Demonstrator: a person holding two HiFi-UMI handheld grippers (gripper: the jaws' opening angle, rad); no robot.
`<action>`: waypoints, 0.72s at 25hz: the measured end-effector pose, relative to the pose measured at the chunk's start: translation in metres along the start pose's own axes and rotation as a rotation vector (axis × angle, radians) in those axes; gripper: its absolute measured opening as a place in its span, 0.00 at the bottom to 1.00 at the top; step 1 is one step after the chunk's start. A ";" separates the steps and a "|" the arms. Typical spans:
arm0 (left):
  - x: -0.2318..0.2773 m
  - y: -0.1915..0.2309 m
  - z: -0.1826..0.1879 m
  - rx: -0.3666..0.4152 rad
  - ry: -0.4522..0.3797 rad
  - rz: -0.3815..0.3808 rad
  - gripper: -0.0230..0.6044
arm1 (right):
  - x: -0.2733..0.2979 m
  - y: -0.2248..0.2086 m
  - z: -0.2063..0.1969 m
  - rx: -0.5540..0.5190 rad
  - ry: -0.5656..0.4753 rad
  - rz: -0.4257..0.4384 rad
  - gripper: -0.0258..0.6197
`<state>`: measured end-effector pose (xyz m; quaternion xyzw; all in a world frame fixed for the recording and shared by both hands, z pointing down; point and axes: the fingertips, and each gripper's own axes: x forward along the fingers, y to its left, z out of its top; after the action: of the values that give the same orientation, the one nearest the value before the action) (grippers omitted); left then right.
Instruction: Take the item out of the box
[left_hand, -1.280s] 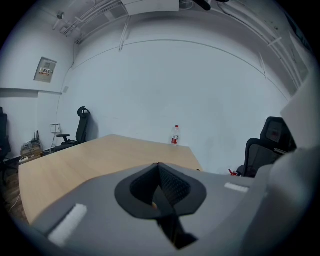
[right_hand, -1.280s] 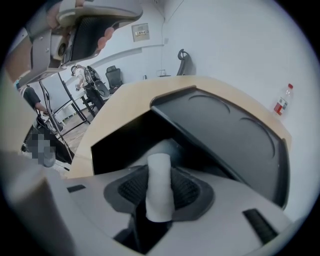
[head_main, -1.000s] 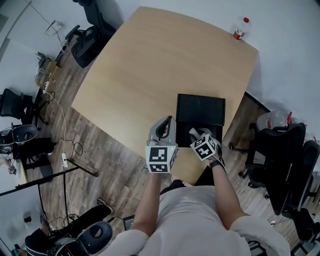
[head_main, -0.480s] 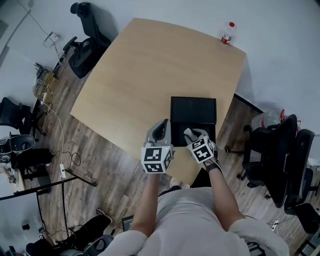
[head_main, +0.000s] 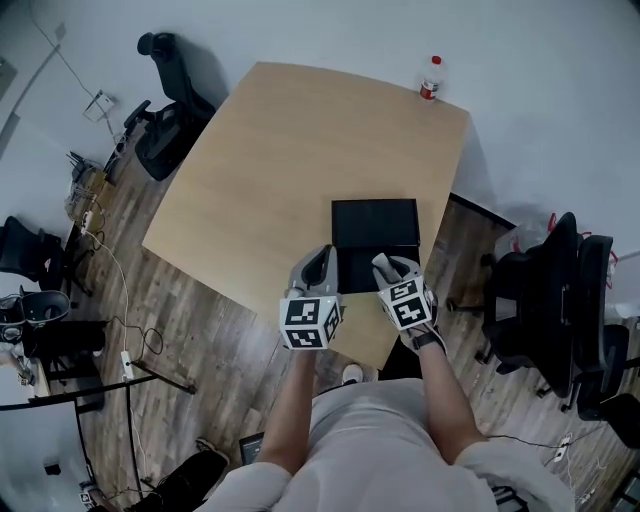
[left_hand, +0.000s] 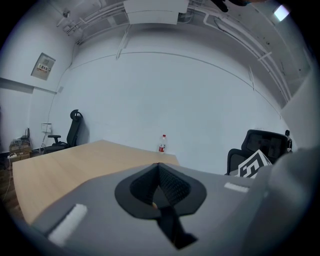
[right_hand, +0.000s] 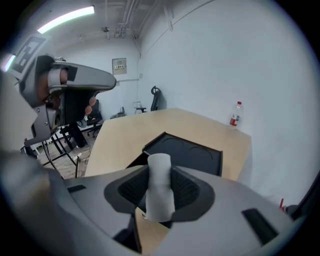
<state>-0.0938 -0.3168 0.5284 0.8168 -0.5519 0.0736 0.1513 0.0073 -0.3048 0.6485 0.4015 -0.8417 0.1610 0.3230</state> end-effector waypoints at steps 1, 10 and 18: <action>-0.003 -0.002 0.001 0.006 -0.003 -0.004 0.05 | -0.005 -0.001 0.001 0.004 -0.011 -0.011 0.26; -0.033 -0.015 0.008 0.047 -0.024 -0.012 0.05 | -0.070 -0.003 0.030 -0.102 -0.116 -0.150 0.26; -0.066 -0.026 0.019 0.062 -0.074 -0.008 0.05 | -0.129 0.009 0.055 -0.065 -0.271 -0.205 0.26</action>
<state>-0.0959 -0.2558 0.4872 0.8254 -0.5513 0.0598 0.1057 0.0377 -0.2546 0.5205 0.4927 -0.8369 0.0441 0.2344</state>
